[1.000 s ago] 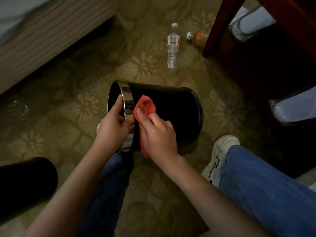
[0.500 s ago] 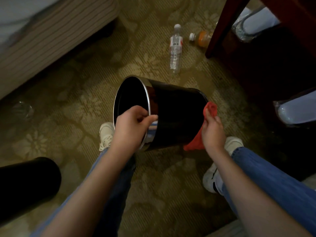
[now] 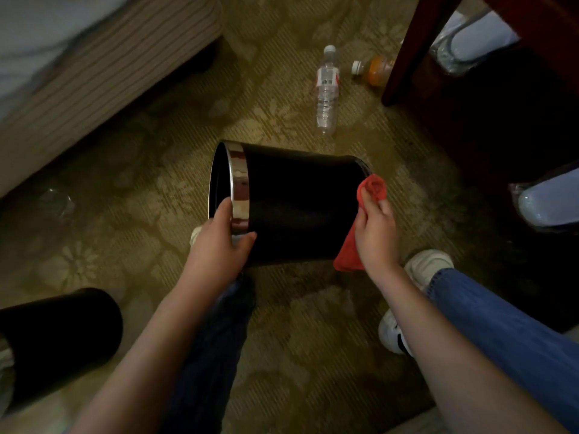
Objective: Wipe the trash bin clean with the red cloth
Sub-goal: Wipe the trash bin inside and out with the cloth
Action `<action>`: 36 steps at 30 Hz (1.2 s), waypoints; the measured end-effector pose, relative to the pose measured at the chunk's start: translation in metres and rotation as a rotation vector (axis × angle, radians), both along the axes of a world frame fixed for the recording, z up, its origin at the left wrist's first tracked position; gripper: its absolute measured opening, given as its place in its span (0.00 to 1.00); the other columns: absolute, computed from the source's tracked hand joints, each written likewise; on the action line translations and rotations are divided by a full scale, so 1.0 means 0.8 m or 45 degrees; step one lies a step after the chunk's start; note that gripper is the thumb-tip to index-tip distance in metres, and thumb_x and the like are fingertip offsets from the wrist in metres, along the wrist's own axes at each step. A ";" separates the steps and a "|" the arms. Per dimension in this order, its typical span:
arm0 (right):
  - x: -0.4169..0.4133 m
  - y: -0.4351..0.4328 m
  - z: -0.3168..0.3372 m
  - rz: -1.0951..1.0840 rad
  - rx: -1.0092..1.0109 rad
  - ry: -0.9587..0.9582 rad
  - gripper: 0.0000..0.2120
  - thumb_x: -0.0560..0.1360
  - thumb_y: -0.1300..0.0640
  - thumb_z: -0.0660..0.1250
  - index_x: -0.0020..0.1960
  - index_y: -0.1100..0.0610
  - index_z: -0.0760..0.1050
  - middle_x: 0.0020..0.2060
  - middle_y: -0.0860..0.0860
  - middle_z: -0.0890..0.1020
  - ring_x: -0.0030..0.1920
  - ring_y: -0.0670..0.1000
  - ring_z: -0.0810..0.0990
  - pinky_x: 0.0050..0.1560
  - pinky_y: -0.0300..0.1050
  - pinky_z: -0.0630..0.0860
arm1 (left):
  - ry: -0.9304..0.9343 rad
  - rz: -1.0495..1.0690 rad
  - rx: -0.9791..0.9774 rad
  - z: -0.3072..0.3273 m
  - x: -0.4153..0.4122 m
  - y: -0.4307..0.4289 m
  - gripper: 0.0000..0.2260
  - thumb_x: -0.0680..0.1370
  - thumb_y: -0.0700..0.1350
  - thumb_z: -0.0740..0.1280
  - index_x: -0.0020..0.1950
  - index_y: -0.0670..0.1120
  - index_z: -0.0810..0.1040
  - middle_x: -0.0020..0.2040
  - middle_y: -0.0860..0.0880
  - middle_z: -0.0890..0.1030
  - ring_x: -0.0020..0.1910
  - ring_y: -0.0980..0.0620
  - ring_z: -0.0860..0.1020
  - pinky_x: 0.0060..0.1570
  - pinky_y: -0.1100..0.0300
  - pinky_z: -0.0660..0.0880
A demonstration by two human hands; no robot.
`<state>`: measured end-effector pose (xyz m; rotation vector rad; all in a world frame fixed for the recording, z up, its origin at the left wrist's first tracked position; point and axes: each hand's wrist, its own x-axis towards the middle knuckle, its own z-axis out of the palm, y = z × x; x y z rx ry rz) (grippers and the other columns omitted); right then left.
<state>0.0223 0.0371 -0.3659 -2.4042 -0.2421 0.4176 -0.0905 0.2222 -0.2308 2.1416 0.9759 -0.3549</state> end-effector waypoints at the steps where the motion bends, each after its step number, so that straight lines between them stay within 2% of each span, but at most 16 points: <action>1: 0.001 0.002 0.001 0.014 -0.003 -0.003 0.19 0.80 0.59 0.57 0.71 0.54 0.67 0.65 0.56 0.70 0.58 0.57 0.75 0.54 0.48 0.73 | 0.032 -0.038 -0.023 0.001 -0.004 0.004 0.29 0.77 0.41 0.65 0.74 0.54 0.57 0.56 0.53 0.75 0.54 0.56 0.74 0.49 0.61 0.73; 4: 0.006 0.002 0.002 0.019 -0.028 0.014 0.19 0.81 0.59 0.56 0.72 0.54 0.66 0.66 0.56 0.70 0.58 0.57 0.75 0.54 0.48 0.73 | 0.133 -0.160 -0.011 -0.001 -0.009 0.009 0.36 0.79 0.39 0.62 0.77 0.58 0.42 0.55 0.51 0.76 0.48 0.55 0.76 0.42 0.64 0.72; 6: 0.007 0.000 0.002 0.012 -0.025 0.034 0.20 0.81 0.59 0.56 0.72 0.55 0.66 0.68 0.56 0.69 0.59 0.57 0.75 0.55 0.47 0.72 | 0.159 -0.191 0.015 0.002 -0.006 0.005 0.36 0.80 0.39 0.60 0.76 0.58 0.39 0.55 0.48 0.77 0.45 0.52 0.78 0.40 0.62 0.74; 8: 0.009 -0.004 0.002 0.011 -0.029 0.020 0.20 0.81 0.59 0.56 0.72 0.55 0.66 0.67 0.56 0.69 0.58 0.57 0.75 0.54 0.45 0.72 | 0.138 -0.226 0.083 0.004 0.000 0.001 0.35 0.80 0.39 0.59 0.77 0.58 0.40 0.57 0.46 0.78 0.47 0.49 0.79 0.46 0.57 0.76; 10: 0.013 -0.007 0.002 -0.005 -0.049 0.024 0.20 0.81 0.60 0.56 0.72 0.55 0.66 0.68 0.57 0.69 0.59 0.57 0.75 0.54 0.43 0.71 | 0.102 -0.242 0.110 0.004 0.006 -0.002 0.34 0.80 0.39 0.59 0.77 0.58 0.42 0.59 0.45 0.78 0.50 0.50 0.78 0.49 0.57 0.75; 15: 0.015 -0.009 0.003 -0.053 -0.073 0.051 0.20 0.80 0.60 0.57 0.72 0.55 0.66 0.69 0.57 0.68 0.62 0.57 0.73 0.56 0.45 0.71 | 0.028 -0.202 0.053 0.001 0.015 -0.004 0.30 0.81 0.40 0.58 0.77 0.58 0.47 0.51 0.52 0.74 0.46 0.55 0.73 0.47 0.63 0.68; 20: 0.014 -0.013 0.003 -0.090 -0.010 0.058 0.19 0.80 0.59 0.57 0.71 0.57 0.67 0.69 0.57 0.68 0.66 0.56 0.71 0.60 0.42 0.67 | -0.043 -0.165 0.031 0.000 0.017 -0.006 0.28 0.80 0.39 0.58 0.77 0.55 0.52 0.63 0.50 0.75 0.58 0.51 0.76 0.55 0.58 0.73; 23: 0.017 -0.018 0.003 -0.132 0.012 0.092 0.19 0.80 0.59 0.58 0.71 0.57 0.68 0.68 0.57 0.69 0.65 0.56 0.71 0.60 0.44 0.68 | -0.061 -0.175 0.016 0.001 0.025 -0.015 0.28 0.80 0.39 0.58 0.77 0.54 0.53 0.63 0.48 0.75 0.59 0.50 0.76 0.59 0.51 0.74; 27: 0.017 -0.023 0.003 -0.157 -0.007 0.096 0.19 0.80 0.58 0.58 0.70 0.57 0.68 0.65 0.57 0.71 0.63 0.56 0.72 0.59 0.44 0.68 | -0.054 -0.224 0.048 0.001 0.037 -0.033 0.29 0.79 0.40 0.60 0.77 0.54 0.53 0.59 0.48 0.77 0.55 0.51 0.76 0.52 0.56 0.74; 31: 0.019 -0.024 0.004 -0.170 -0.013 0.085 0.19 0.80 0.58 0.58 0.70 0.56 0.68 0.65 0.56 0.72 0.62 0.55 0.73 0.54 0.39 0.66 | -0.077 -0.207 0.123 0.004 0.045 -0.042 0.25 0.79 0.39 0.60 0.74 0.53 0.59 0.49 0.49 0.78 0.48 0.52 0.77 0.38 0.68 0.67; 33: 0.019 -0.023 0.007 -0.156 -0.026 0.082 0.18 0.80 0.58 0.58 0.70 0.55 0.69 0.63 0.56 0.73 0.60 0.55 0.73 0.52 0.38 0.65 | -0.092 -0.167 0.111 0.008 0.048 -0.045 0.22 0.79 0.39 0.60 0.73 0.53 0.62 0.43 0.52 0.77 0.42 0.57 0.75 0.33 0.71 0.65; 34: 0.019 -0.022 0.008 -0.145 -0.038 0.073 0.18 0.80 0.58 0.59 0.69 0.55 0.69 0.62 0.56 0.73 0.59 0.55 0.74 0.52 0.39 0.66 | -0.087 -0.139 0.091 0.011 0.048 -0.047 0.21 0.80 0.40 0.59 0.72 0.53 0.62 0.42 0.54 0.76 0.40 0.58 0.75 0.32 0.72 0.65; 36: 0.018 -0.021 0.009 -0.114 -0.061 0.049 0.18 0.79 0.57 0.59 0.69 0.54 0.70 0.60 0.55 0.74 0.58 0.55 0.75 0.54 0.43 0.69 | -0.068 -0.064 0.018 0.013 0.046 -0.051 0.20 0.80 0.41 0.59 0.72 0.53 0.63 0.42 0.54 0.76 0.44 0.55 0.77 0.36 0.70 0.67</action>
